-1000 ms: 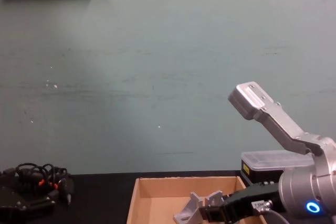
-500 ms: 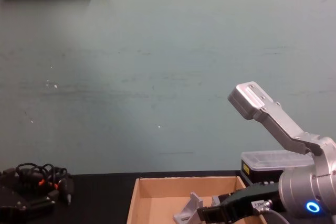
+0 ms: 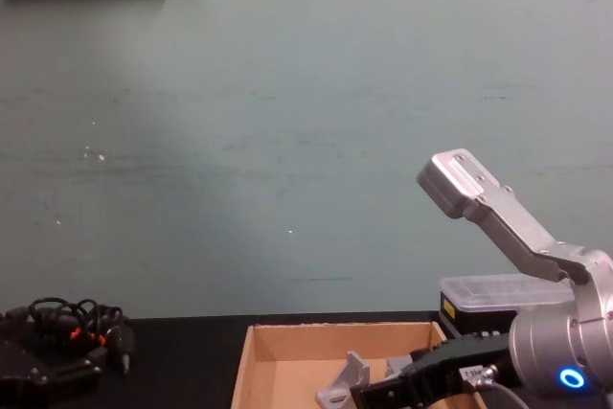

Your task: Use one hand to pick up the angle iron from the table and place it into the box.

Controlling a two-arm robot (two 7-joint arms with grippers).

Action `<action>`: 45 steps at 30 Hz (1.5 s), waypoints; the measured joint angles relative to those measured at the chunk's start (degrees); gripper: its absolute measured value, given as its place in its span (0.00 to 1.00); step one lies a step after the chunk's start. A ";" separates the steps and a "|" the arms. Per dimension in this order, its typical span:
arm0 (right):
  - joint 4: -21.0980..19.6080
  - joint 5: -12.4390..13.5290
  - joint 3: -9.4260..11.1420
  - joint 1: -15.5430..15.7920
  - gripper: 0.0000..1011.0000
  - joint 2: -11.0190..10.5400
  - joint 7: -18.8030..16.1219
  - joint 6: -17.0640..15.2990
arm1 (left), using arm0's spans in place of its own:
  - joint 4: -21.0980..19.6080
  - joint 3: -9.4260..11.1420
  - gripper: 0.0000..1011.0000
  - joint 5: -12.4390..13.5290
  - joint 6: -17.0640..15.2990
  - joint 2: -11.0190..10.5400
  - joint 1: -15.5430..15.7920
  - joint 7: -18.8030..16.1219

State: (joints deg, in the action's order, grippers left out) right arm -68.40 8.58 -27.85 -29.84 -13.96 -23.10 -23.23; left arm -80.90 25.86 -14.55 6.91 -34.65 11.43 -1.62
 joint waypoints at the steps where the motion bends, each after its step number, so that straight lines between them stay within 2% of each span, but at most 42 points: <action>1: -0.01 0.00 0.00 0.00 0.99 0.00 0.00 0.00 | 0.00 0.00 1.00 0.00 0.00 0.00 0.00 0.00; 5: -0.09 0.01 0.00 0.05 0.99 -0.01 0.01 0.00 | 0.00 0.00 1.00 0.00 0.00 0.00 0.00 0.00; 10: -3.91 -0.88 0.17 2.28 0.99 -0.92 0.56 2.02 | 0.00 0.00 1.00 0.00 0.00 0.00 0.00 0.00; 14: -5.02 -0.92 0.31 2.88 0.99 -1.21 0.79 2.75 | -0.08 -0.01 1.00 0.03 0.00 0.01 0.01 0.01; 17: -6.90 -1.10 1.27 4.60 0.99 -1.46 2.13 3.86 | 0.00 -0.01 1.00 -0.01 0.01 0.00 0.01 -0.01; 18: -8.50 -1.21 2.20 6.07 0.99 -1.61 3.42 4.85 | 0.01 -0.01 1.00 0.00 0.00 0.00 0.01 0.00; 19: -8.50 -1.21 2.20 6.07 0.99 -1.61 3.42 4.85 | 0.01 -0.01 1.00 -0.01 0.00 0.00 0.01 -0.01; 20: -10.52 -1.27 3.65 8.25 0.99 -1.67 5.33 6.18 | 0.00 -0.01 1.00 0.00 0.01 0.00 0.01 -0.01; 22: -11.72 -1.27 4.44 9.41 0.99 -1.74 5.97 6.68 | 0.00 0.00 1.00 -0.01 0.00 0.00 0.00 -0.01; 32: -15.36 -1.56 8.01 12.94 0.99 -1.58 8.22 9.43 | 0.00 0.00 1.00 0.00 0.00 0.00 0.00 0.00; 37: -16.56 -2.89 10.45 15.58 0.99 -0.14 12.62 11.09 | 0.00 0.00 1.00 0.00 0.00 0.00 0.00 0.00; 45: -17.41 -6.18 14.34 19.48 0.99 3.23 22.10 13.63 | 0.00 0.00 1.00 0.00 0.00 0.00 0.00 0.00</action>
State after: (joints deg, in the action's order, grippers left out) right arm -85.81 2.40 -13.51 -10.36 -10.73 -1.00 -9.60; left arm -80.90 25.86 -14.55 6.90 -34.64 11.43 -1.62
